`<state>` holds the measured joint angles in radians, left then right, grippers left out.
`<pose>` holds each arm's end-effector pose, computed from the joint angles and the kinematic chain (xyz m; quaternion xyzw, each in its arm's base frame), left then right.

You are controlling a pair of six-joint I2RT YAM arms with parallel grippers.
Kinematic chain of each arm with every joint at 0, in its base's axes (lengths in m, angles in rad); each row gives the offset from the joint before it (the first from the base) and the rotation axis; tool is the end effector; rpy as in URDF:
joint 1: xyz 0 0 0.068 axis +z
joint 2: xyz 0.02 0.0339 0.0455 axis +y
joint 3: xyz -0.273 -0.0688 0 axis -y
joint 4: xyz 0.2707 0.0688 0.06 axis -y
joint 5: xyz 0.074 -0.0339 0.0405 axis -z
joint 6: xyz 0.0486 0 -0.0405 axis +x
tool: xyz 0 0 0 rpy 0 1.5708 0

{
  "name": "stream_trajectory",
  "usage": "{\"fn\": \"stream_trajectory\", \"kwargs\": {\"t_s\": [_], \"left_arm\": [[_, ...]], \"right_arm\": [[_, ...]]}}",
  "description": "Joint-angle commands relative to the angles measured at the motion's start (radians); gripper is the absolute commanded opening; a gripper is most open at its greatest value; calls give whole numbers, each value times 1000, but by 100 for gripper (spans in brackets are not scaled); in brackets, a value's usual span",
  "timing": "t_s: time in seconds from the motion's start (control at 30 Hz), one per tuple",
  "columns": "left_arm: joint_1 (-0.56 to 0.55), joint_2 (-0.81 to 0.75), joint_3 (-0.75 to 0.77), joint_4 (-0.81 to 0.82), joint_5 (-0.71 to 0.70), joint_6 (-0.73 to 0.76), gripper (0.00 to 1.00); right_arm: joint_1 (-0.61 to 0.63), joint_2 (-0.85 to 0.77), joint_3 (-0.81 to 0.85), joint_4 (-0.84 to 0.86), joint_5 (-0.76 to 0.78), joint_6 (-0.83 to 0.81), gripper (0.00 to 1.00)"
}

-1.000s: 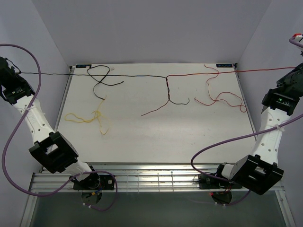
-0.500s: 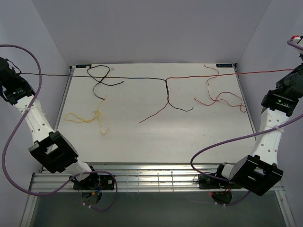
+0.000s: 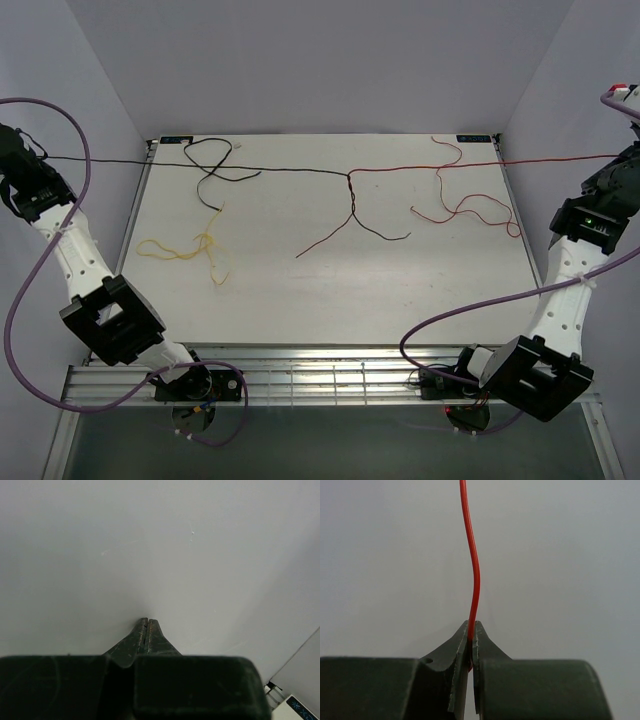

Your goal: Untangle the cables

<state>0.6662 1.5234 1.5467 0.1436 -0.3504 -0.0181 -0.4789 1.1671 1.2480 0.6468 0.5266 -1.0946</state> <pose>0.2997 0.2568 0.4724 -0.3387 0.5543 0.3461 0.6769 0.2234 -0.1435 0.5234 0.1066 0.4485 -0.6990 0.5467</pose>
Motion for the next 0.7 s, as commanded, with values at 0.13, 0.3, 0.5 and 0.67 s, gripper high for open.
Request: {"fn": "stream_trajectory", "kwargs": {"t_s": [0.13,0.3,0.5,0.67], "left_arm": [[56,47,-34,80,-186,119,0],[90,46,-50,77,-174,93,0],[21,12,19,-139,14,-77,0],[-462,6,-4,-85,-148,78,0]], "right_arm": [[-50,-44,5,80,13,-53,8],[-70,-47,2,79,12,-47,8],[-9,-98,-39,-175,-201,79,8],[276,-129,-53,-262,-305,292,8]]}}
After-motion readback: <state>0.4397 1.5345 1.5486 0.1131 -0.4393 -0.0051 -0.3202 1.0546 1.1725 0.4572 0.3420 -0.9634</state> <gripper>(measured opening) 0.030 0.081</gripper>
